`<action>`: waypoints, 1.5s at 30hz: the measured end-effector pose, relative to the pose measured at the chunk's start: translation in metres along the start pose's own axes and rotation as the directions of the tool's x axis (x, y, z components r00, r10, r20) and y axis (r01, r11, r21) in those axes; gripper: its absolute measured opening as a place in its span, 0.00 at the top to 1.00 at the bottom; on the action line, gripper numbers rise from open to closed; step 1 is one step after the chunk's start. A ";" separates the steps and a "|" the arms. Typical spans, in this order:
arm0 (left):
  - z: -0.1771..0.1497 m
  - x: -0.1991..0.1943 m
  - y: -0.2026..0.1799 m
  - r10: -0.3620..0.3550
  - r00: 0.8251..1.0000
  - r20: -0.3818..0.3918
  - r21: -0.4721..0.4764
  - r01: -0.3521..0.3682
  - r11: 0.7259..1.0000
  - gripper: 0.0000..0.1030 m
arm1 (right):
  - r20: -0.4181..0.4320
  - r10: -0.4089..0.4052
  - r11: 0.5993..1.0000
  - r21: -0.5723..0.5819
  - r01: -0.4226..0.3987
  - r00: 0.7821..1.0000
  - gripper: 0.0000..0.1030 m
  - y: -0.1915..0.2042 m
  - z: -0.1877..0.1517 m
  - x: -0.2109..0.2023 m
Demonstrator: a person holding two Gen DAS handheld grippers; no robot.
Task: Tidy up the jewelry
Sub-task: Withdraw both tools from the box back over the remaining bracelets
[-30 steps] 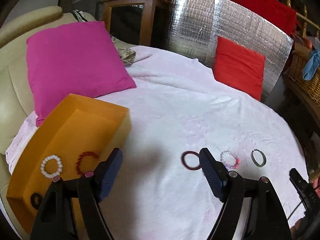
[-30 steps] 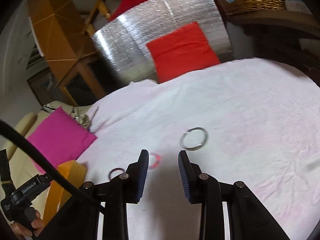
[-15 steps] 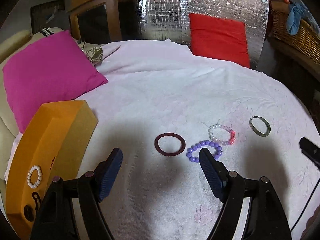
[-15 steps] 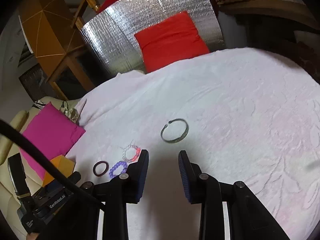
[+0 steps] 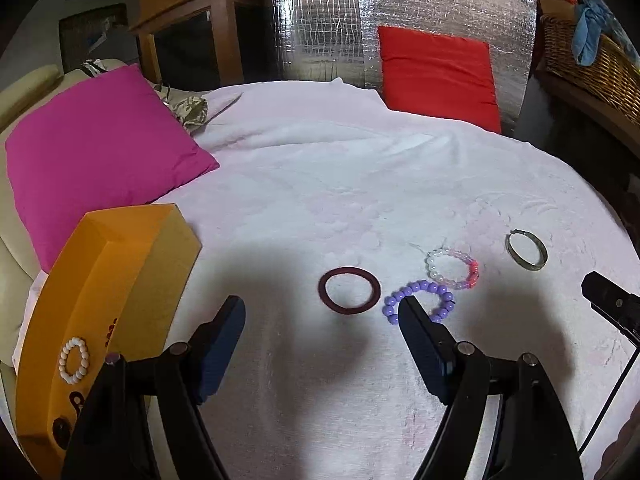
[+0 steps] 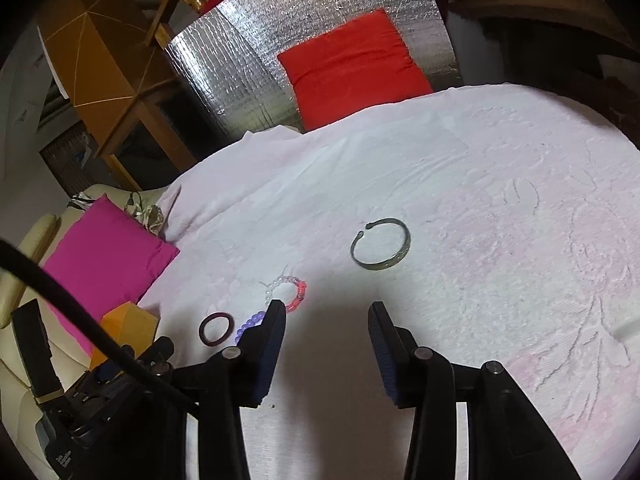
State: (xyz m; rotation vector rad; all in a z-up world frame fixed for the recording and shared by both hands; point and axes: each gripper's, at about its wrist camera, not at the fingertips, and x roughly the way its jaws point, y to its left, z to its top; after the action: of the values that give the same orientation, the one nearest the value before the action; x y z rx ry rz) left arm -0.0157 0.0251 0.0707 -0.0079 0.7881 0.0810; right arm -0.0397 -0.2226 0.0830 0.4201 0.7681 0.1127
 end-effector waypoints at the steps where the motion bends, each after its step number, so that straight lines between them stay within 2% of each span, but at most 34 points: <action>1: 0.000 0.000 0.001 0.002 1.000 0.000 0.000 -0.002 1.000 0.23 | -0.002 0.002 1.000 0.002 -0.002 1.000 0.55 0.001 -0.001 0.000; 14: 0.000 -0.004 0.010 0.026 1.000 0.011 0.005 -0.026 1.000 0.23 | -0.017 0.024 1.000 -0.001 -0.024 1.000 0.55 0.017 -0.005 0.008; 45: -0.001 -0.005 0.020 0.031 0.999 0.014 0.003 -0.031 1.000 0.23 | -0.042 0.025 0.999 -0.026 -0.026 0.999 0.55 0.032 -0.013 0.022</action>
State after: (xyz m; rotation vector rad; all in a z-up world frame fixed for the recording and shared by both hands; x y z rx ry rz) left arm -0.0213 0.0443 0.0746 0.0077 0.7746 0.1095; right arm -0.0309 -0.1836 0.0735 0.4034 0.8012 0.1561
